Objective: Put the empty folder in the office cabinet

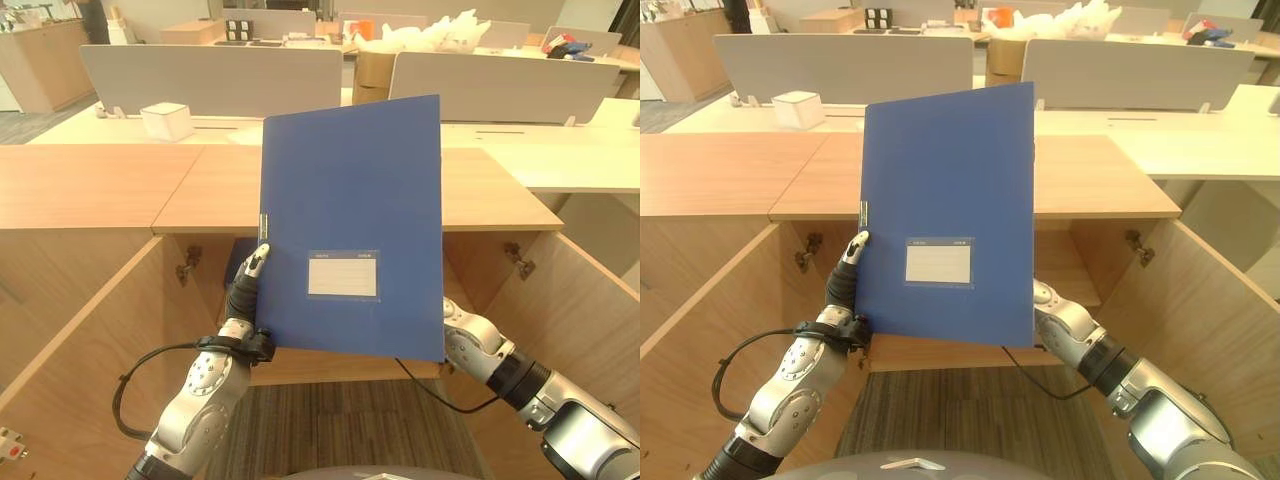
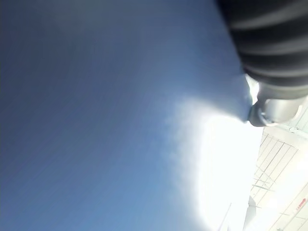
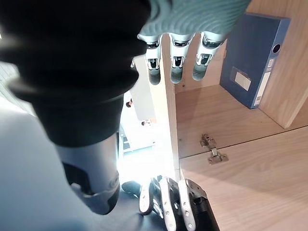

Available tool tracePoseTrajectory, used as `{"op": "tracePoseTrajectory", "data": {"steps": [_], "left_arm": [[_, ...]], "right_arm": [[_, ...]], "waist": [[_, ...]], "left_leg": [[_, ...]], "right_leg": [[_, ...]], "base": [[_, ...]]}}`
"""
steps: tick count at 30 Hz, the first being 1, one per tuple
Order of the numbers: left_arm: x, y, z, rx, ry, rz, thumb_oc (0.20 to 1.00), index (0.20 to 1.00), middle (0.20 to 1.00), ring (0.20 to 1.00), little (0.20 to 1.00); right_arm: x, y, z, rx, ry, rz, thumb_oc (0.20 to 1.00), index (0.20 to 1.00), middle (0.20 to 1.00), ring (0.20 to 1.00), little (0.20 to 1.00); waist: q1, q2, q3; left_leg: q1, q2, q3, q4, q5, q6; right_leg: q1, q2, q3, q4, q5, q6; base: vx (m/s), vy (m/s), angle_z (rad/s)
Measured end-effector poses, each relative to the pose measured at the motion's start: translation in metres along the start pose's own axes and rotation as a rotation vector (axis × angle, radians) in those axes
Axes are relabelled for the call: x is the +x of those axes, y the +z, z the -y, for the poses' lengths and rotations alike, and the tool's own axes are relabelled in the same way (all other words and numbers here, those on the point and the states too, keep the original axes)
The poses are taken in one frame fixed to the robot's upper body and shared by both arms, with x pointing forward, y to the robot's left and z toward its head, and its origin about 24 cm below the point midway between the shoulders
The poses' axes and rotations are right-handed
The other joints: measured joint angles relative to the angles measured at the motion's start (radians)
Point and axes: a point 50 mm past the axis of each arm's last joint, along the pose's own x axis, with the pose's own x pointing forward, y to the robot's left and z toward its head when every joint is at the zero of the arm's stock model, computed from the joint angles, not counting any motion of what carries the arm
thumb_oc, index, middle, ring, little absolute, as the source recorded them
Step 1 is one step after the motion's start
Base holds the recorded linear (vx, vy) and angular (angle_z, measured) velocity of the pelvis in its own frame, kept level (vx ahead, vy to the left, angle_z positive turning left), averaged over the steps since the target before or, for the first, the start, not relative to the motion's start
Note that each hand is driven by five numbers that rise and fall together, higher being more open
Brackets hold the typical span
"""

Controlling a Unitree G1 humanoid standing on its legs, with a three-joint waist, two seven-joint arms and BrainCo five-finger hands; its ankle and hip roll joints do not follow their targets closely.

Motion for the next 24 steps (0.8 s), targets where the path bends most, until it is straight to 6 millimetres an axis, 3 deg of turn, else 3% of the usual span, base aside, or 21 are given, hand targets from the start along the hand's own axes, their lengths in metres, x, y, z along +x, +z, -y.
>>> {"op": "tracePoseTrajectory", "data": {"steps": [9, 24], "left_arm": [[0.000, 0.002, -0.004, 0.004, 0.038, 0.003, 0.200, 0.200, 0.200, 0.200, 0.200], [-0.001, 0.009, -0.015, 0.034, 0.150, 0.034, 0.200, 0.200, 0.200, 0.200, 0.200]], "right_arm": [[-0.012, 0.024, 0.030, 0.131, -0.250, 0.239, 1.000, 1.000, 1.000, 1.000, 1.000], [-0.026, 0.042, 0.050, 0.266, -0.500, 0.477, 1.000, 1.000, 1.000, 1.000, 1.000]], "waist": [[-0.010, 0.001, 0.001], [-0.012, 0.003, 0.002]], "left_leg": [[0.005, 0.001, 0.013, 0.000, 0.006, 0.008], [0.005, 0.001, 0.025, 0.000, 0.003, 0.010]], "right_leg": [[-0.006, 0.000, 0.012, 0.000, 0.002, -0.002], [-0.010, 0.000, 0.024, 0.000, 0.003, 0.003]], "base": [[0.01, 0.006, -0.03], [0.00, 0.000, -0.01]]}}
